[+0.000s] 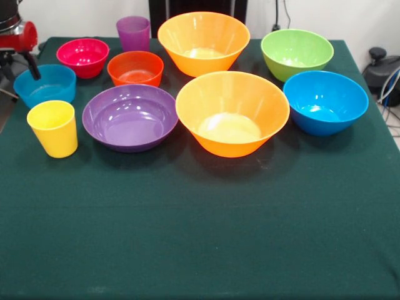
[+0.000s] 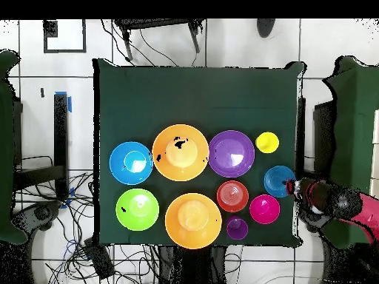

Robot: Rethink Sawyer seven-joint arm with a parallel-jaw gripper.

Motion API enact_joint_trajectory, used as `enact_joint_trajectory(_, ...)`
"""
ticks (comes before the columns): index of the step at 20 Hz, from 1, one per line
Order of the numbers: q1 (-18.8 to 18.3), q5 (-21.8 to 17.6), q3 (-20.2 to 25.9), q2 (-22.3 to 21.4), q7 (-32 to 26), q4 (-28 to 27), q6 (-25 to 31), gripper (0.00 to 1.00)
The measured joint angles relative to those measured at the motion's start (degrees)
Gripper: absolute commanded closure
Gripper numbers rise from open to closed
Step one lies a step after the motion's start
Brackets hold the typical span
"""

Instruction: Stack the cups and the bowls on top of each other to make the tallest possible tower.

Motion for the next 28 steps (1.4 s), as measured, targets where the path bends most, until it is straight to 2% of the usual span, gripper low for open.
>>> enact_joint_trajectory(13,0.0,-0.1,0.0,-0.6,0.0,0.0,0.0,0.0)
enact_joint_trajectory(14,0.0,-0.1,0.0,-0.5,0.0,0.0,-0.4,1.0)
enact_joint_trajectory(28,0.0,-0.1,0.0,-0.3,0.0,0.0,-2.2,1.0)
